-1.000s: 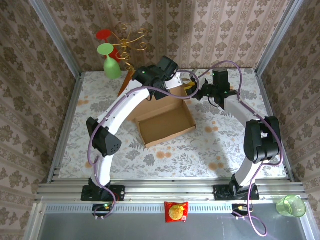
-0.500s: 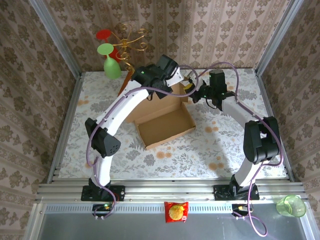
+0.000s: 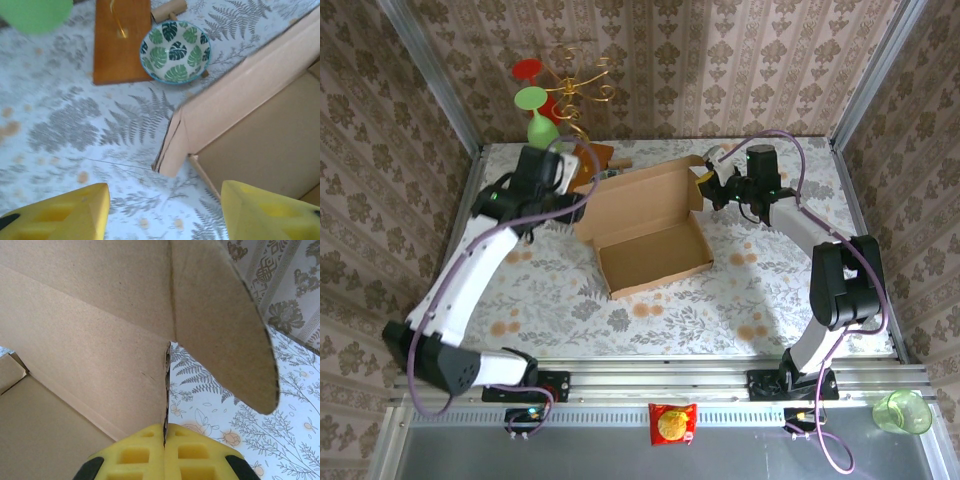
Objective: Fold the paper box
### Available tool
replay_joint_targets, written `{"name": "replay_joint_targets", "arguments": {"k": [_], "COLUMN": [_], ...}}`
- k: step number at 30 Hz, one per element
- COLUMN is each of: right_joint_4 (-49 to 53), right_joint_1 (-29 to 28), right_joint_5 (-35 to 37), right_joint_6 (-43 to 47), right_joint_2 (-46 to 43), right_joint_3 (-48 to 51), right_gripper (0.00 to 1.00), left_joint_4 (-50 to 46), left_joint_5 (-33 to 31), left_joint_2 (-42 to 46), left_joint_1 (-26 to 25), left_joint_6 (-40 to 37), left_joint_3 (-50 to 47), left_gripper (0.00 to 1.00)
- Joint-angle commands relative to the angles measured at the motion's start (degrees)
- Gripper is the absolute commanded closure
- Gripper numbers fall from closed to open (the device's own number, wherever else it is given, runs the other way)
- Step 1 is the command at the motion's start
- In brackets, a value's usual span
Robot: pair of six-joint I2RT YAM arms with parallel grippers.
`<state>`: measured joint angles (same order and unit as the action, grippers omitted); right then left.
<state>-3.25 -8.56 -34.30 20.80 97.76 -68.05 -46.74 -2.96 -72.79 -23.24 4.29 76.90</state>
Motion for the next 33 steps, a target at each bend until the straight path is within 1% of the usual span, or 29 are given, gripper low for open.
{"name": "replay_joint_targets", "arguments": {"k": [1, 2, 4, 7, 11, 19, 21, 24, 27, 29, 32, 33], "right_joint_4": [-1.25, -1.0, -0.91, -0.47, -0.18, -0.09, 0.05, 0.09, -0.39, -0.85, -1.91, -2.17], "right_joint_1": [-0.01, 0.02, 0.03, 0.03, 0.03, -0.05, -0.23, -0.56, -1.04, -1.53, -2.37, -2.58], "right_joint_5": [-0.84, -0.85, -0.7, -0.69, -0.77, -0.32, 0.02, 0.54, 1.35, 2.56, 4.08, 4.58], "right_joint_6": [-0.41, -0.41, -0.33, -0.2, -0.23, -0.8, -0.84, -1.0, -2.28, -3.54, -5.3, -5.64], "right_joint_2": [-2.0, -2.04, -2.17, -2.15, -2.15, -2.0, -2.04, -2.04, -2.09, -2.16, -2.56, -2.82], "right_joint_3": [0.92, 0.95, 1.07, 1.0, 0.99, 0.66, 0.72, 0.73, 0.98, 1.23, 2.07, 2.37], "right_gripper": [1.0, 1.0, 1.0, 1.0, 1.0, 1.0, 1.0, 1.0, 1.0, 1.0, 1.0, 1.0], "left_joint_4": [16.73, 18.94, 19.26, 16.1, 18.13, 18.23, 18.44, 18.27, 17.42, 16.88, 16.68, 16.55], "left_joint_5": [14.45, 15.93, 16.65, 16.34, 16.92, 13.1, 12.41, 12.03, 10.75, 9.14, 7.49, 6.89], "left_joint_2": [5.55, 6.6, 6.27, 2.76, 0.02, -4.84, -5.61, -7.31, -8.9, -9.71, -10.16, -10.33], "left_joint_1": [6.56, 7.42, 7.76, 7.69, 7.69, 6.37, 5.47, 4.16, 2.82, 2.01, 1.46, 1.3], "left_joint_6": [6.96, 6.79, 4.36, 1.07, 0.1, -0.52, -0.56, 0.38, 1.8, 3.25, 5.27, 5.81], "left_joint_3": [-11.4, -13.46, -14.26, -12.64, -12.63, -10.16, -9.68, -8.41, -7.11, -6.63, -6.26, -6.02], "left_gripper": [0.39, 0.38, 0.38, 0.38, 0.38, 0.43, 0.46, 0.53, 0.64, 0.74, 0.83, 0.84]}}
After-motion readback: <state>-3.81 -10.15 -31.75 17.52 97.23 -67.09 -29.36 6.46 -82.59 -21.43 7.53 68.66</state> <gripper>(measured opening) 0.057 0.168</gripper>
